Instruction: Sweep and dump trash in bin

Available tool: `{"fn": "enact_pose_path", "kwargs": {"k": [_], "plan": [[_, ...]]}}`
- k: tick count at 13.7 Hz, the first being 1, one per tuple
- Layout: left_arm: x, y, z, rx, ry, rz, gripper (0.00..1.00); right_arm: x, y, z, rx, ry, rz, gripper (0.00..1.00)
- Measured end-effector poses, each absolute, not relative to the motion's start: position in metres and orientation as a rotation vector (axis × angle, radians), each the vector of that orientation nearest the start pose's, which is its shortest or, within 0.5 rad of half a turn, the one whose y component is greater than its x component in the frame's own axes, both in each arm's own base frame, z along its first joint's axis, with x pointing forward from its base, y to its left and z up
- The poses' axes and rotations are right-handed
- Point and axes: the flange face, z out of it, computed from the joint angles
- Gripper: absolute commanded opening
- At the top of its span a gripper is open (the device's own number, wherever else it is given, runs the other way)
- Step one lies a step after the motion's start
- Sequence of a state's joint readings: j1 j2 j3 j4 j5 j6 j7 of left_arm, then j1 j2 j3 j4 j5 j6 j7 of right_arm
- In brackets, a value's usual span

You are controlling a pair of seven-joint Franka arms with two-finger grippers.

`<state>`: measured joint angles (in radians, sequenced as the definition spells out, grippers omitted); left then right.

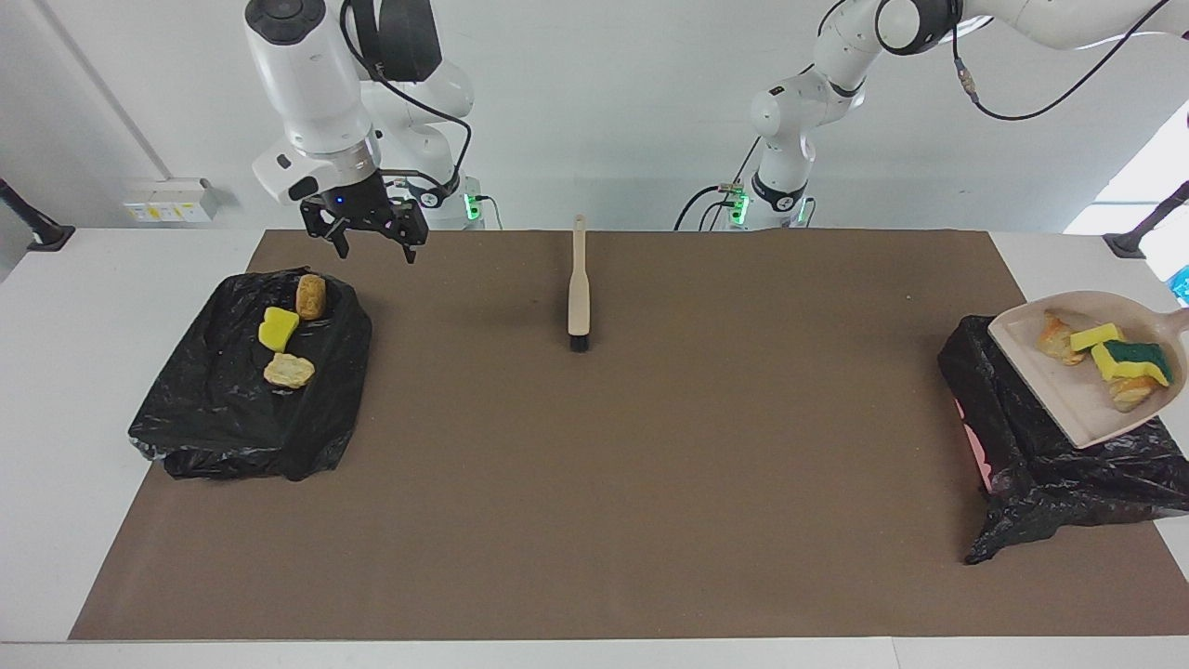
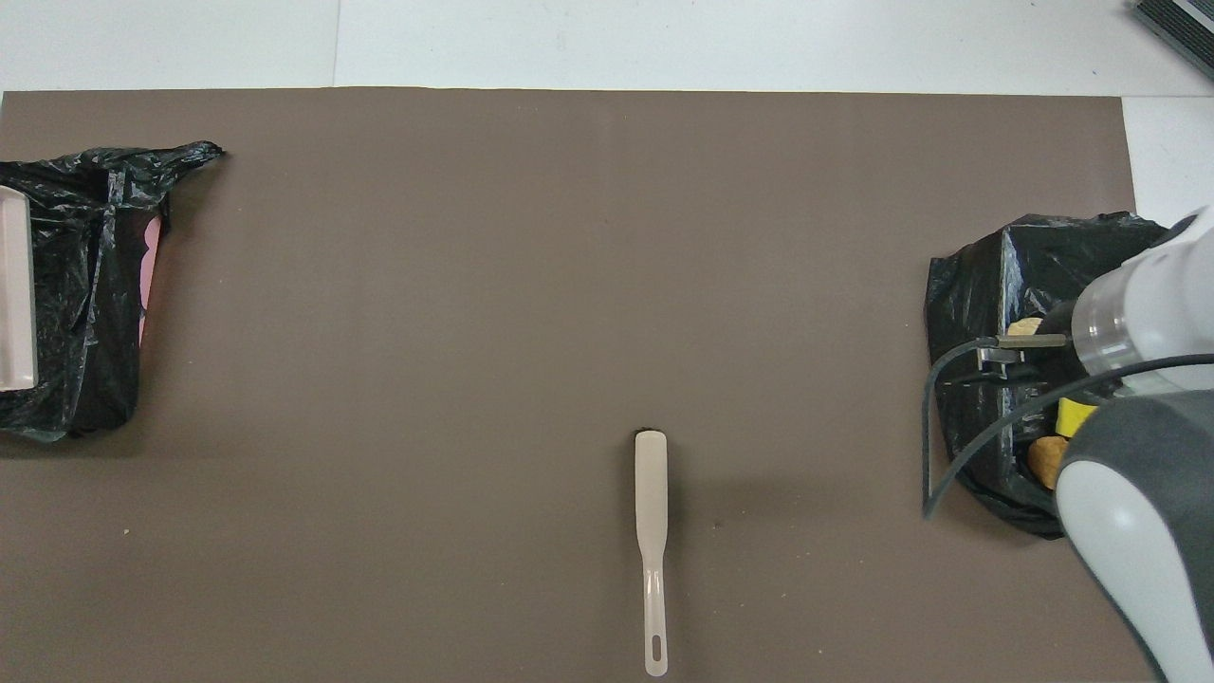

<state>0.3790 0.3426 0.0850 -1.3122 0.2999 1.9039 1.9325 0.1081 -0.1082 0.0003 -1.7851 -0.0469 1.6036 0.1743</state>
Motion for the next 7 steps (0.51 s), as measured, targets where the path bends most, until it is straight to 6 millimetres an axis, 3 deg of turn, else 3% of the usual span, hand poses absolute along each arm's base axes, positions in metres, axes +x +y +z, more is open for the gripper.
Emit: {"fn": "enact_pose_path", "kwargs": {"k": [5, 7], "plan": [[0.631, 0.294, 0.585, -1.738, 1.922, 0.454, 0.0, 0.518, 0.013, 0.595, -3.151, 0.205, 0.104, 1.0], [0.635, 0.286, 0.584, -1.685, 1.929, 0.512, 0.0, 0.519, 0.007, 0.596, -3.143, 0.159, 0.094, 1.0]]}}
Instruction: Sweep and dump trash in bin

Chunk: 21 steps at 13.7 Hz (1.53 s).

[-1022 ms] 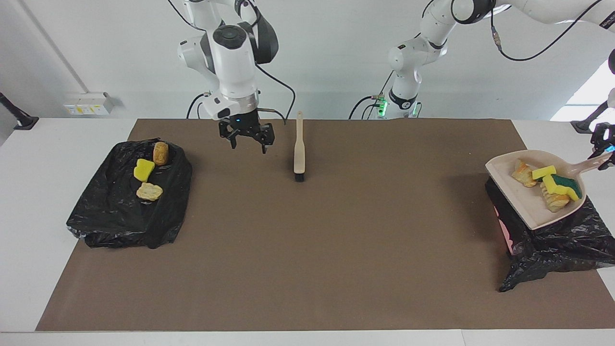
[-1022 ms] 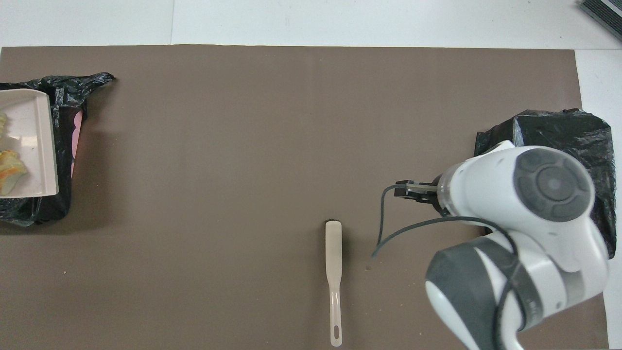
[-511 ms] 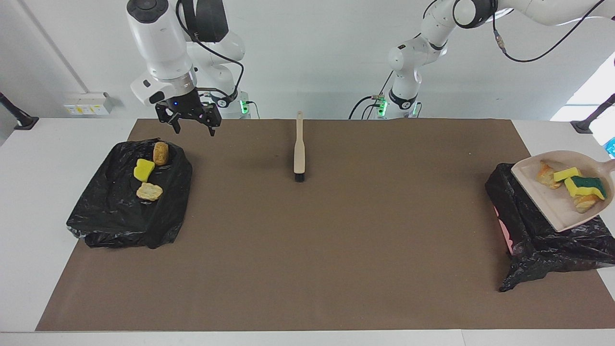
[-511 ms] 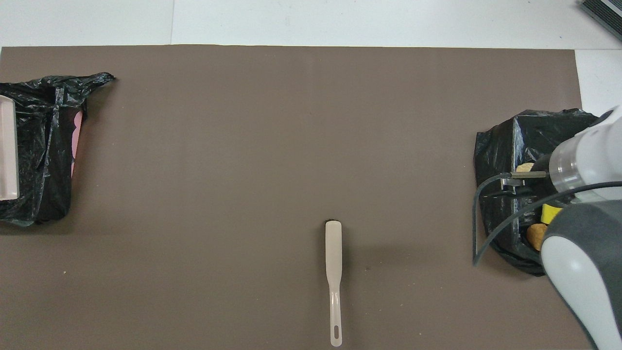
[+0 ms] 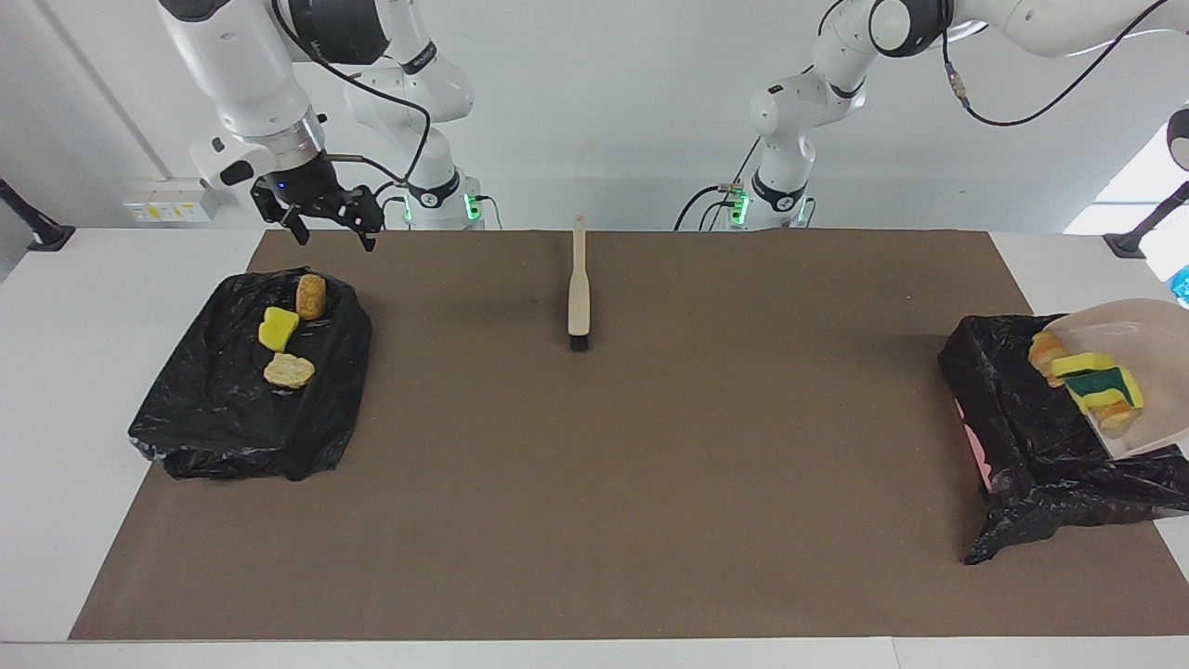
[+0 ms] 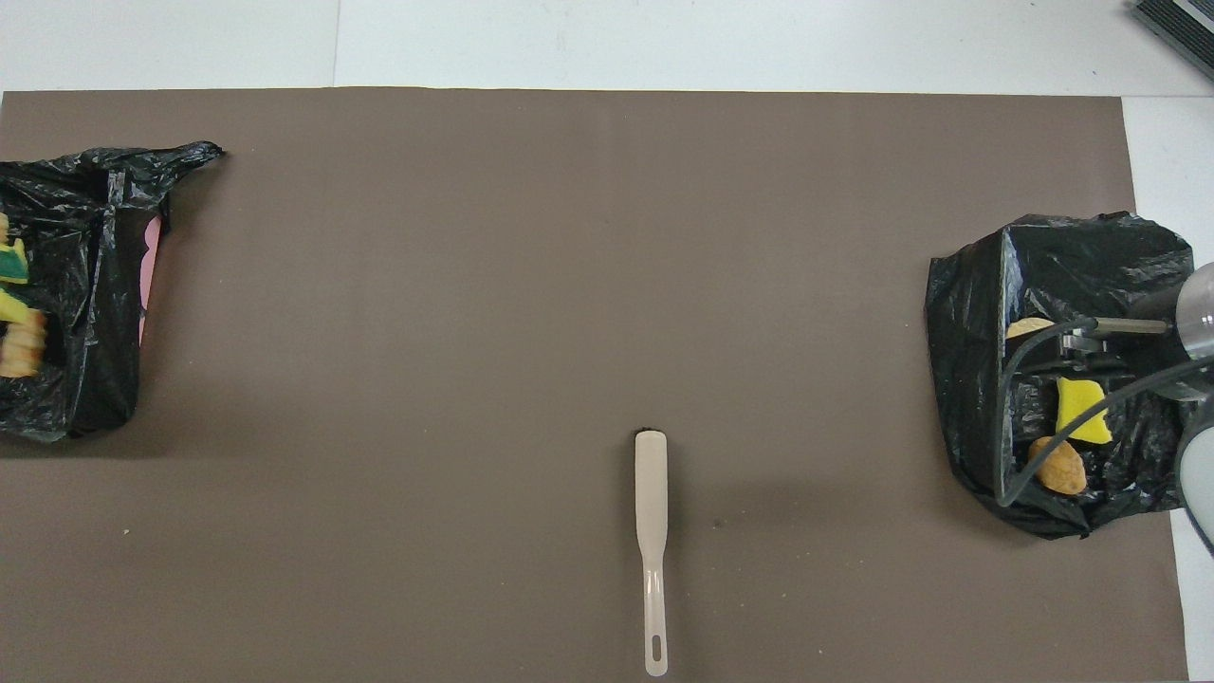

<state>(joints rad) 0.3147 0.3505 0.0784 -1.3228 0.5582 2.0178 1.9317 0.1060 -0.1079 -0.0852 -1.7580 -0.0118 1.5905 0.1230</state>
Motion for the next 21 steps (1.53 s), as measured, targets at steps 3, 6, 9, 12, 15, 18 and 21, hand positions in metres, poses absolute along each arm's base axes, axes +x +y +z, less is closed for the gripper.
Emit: {"fn": "enact_pose_path", "kwargs": {"k": [3, 6, 9, 12, 15, 18, 21], "plan": [[0.637, 0.279, 0.582, -1.651, 1.863, 0.602, 0.0, 0.521, -0.012, 0.597, -3.143, 0.029, 0.068, 1.0], [0.636, 0.259, 0.583, -1.65, 1.746, 0.65, 0.0, 0.52, -0.045, 0.597, -3.138, -0.043, 0.065, 1.0], [0.63, 0.234, 0.604, -1.602, 1.695, 0.658, 0.0, 0.527, -0.044, 0.605, -3.141, -0.05, 0.055, 1.0], [0.623, 0.211, 0.621, -1.542, 1.616, 0.716, 0.0, 0.541, -0.044, 0.615, -3.146, -0.051, 0.043, 1.0], [0.617, 0.181, 0.613, -1.51, 1.506, 0.753, 0.0, 0.548, -0.044, 0.61, -3.148, -0.048, 0.055, 1.0], [0.609, 0.168, 0.609, -1.494, 1.484, 0.773, 0.0, 0.551, -0.041, 0.61, -3.149, -0.016, 0.051, 1.0], [0.608, 0.157, 0.613, -1.512, 1.477, 0.764, 0.0, 0.551, -0.031, 0.613, -3.15, -0.013, 0.044, 1.0]]}}
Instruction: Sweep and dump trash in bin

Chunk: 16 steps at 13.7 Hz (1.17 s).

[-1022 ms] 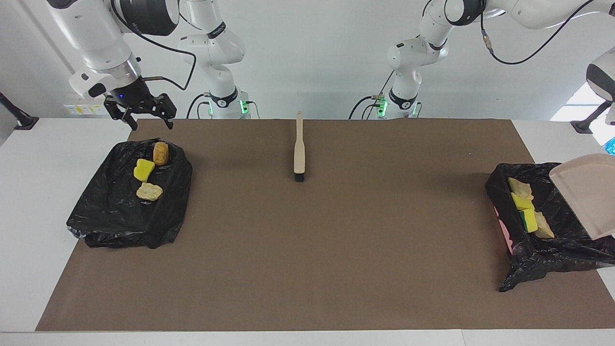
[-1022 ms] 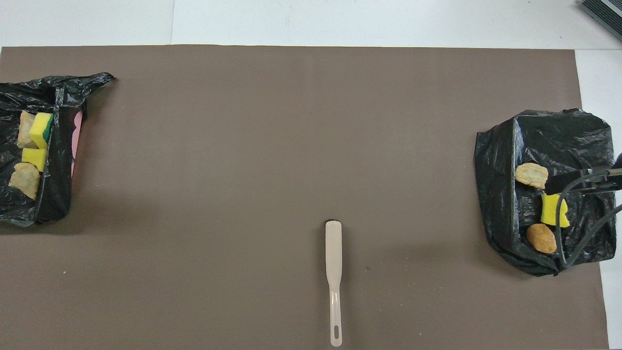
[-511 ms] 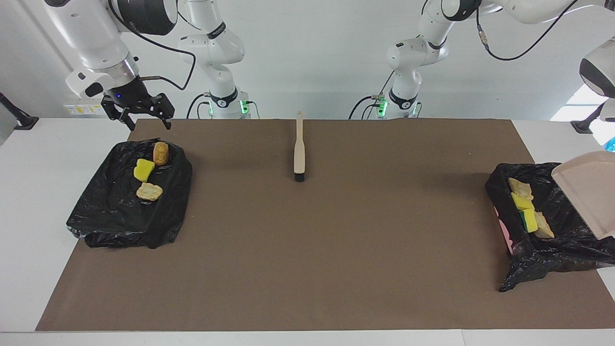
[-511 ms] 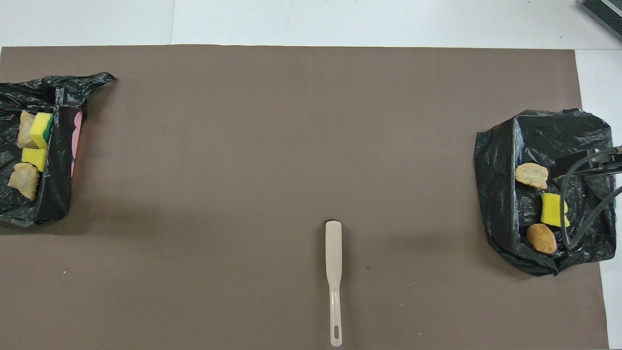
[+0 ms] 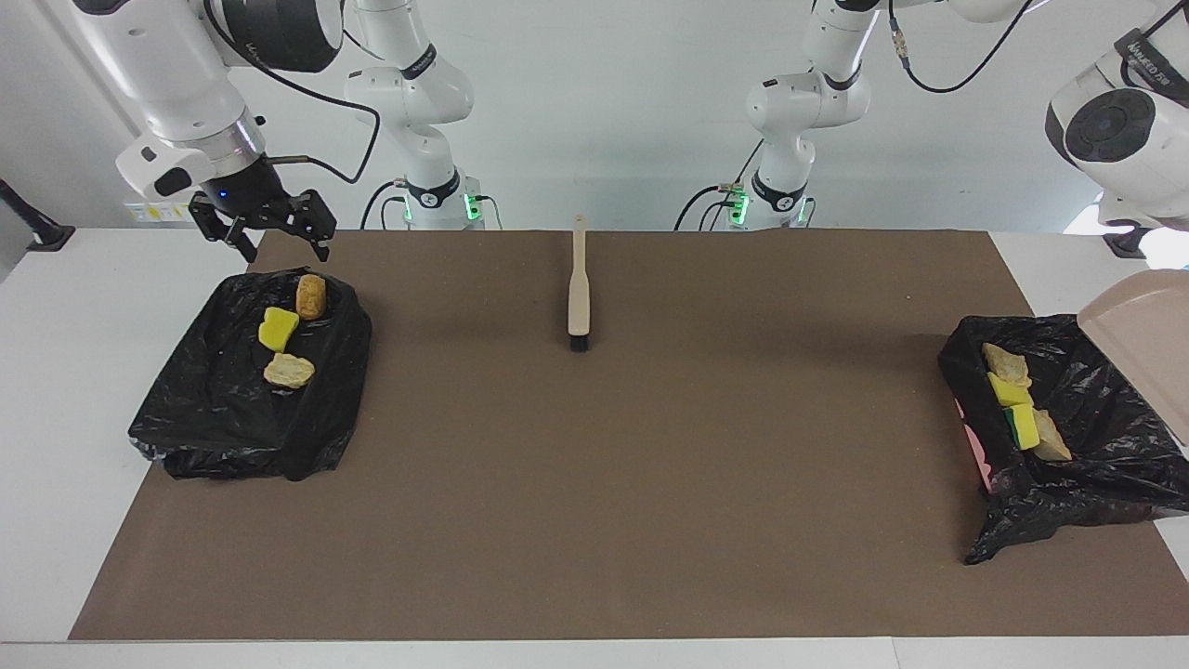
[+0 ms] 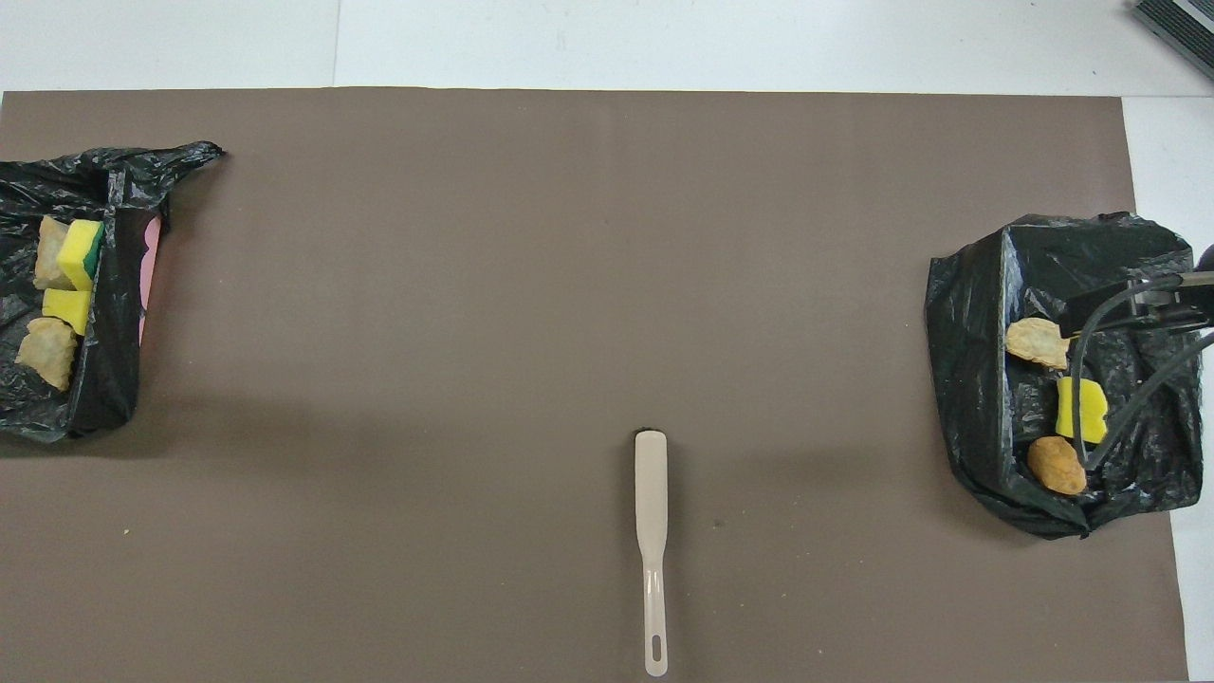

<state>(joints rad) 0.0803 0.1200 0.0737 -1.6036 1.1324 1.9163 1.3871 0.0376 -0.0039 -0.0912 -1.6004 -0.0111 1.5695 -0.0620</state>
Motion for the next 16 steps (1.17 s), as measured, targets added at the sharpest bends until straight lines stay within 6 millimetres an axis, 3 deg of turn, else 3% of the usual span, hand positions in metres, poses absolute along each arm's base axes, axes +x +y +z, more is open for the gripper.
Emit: {"fn": "enact_pose_path", "kwargs": {"k": [5, 10, 13, 16], "plan": [[0.603, 0.135, 0.618, -1.72, 1.513, 0.636, 0.0, 0.546, -0.026, 0.617, -3.155, -0.026, 0.035, 1.0], [0.601, 0.116, 0.599, -2.005, 1.629, 0.409, 0.0, 0.543, 0.015, 0.618, -3.167, -0.037, 0.03, 1.0], [0.597, 0.117, 0.58, -2.178, 1.659, 0.313, 0.0, 0.544, -0.007, 0.618, -3.166, -0.046, 0.031, 1.0], [0.593, 0.104, 0.546, -2.366, 1.58, 0.266, 0.0, 0.543, -0.041, 0.619, -3.166, 0.005, 0.013, 1.0]]}}
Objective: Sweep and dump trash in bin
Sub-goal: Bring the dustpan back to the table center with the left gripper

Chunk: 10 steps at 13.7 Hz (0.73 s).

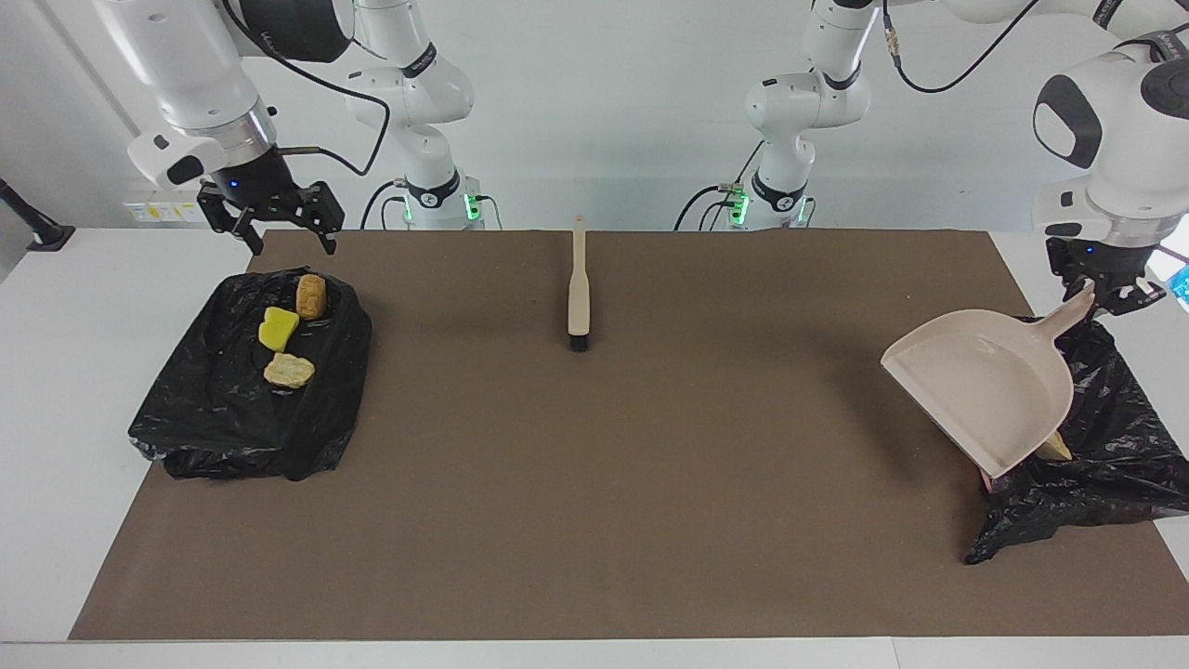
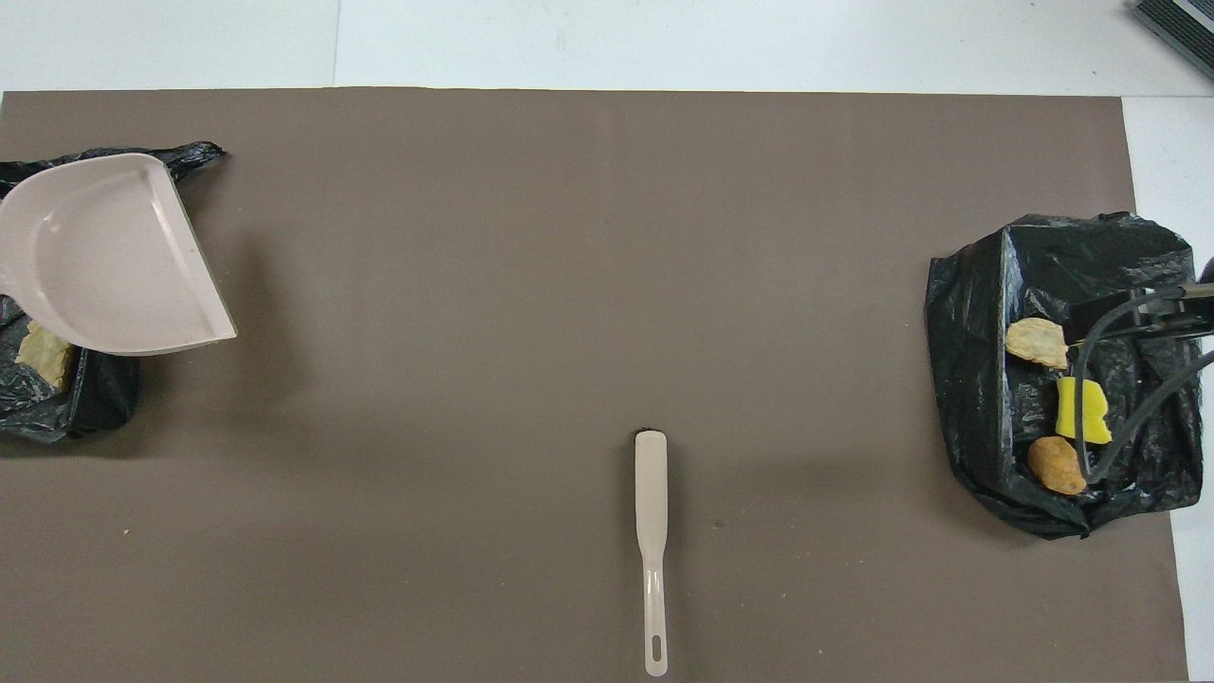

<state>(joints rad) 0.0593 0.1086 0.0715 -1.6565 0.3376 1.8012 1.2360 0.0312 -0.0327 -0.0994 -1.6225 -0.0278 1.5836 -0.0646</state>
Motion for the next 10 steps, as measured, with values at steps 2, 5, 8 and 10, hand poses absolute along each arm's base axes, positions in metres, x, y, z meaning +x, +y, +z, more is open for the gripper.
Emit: {"fn": "enact_pose_path", "kwargs": {"k": [2, 5, 8, 10], "plan": [[0.591, 0.092, 0.525, -2.509, 1.513, 0.224, 0.0, 0.544, -0.047, 0.62, -3.165, 0.017, 0.006, 1.0], [0.587, 0.068, 0.5, -2.699, 1.355, 0.179, 0.0, 0.544, -0.046, 0.628, -3.167, 0.015, -0.027, 1.0], [0.583, 0.009, 0.494, -2.811, 1.102, 0.159, 0.0, 0.541, -0.046, 0.635, -3.167, 0.006, -0.047, 1.0], [0.579, -0.04, 0.495, -2.87, 0.946, 0.128, 0.0, 0.541, -0.046, 0.635, -3.167, 0.004, -0.048, 1.0]]}}
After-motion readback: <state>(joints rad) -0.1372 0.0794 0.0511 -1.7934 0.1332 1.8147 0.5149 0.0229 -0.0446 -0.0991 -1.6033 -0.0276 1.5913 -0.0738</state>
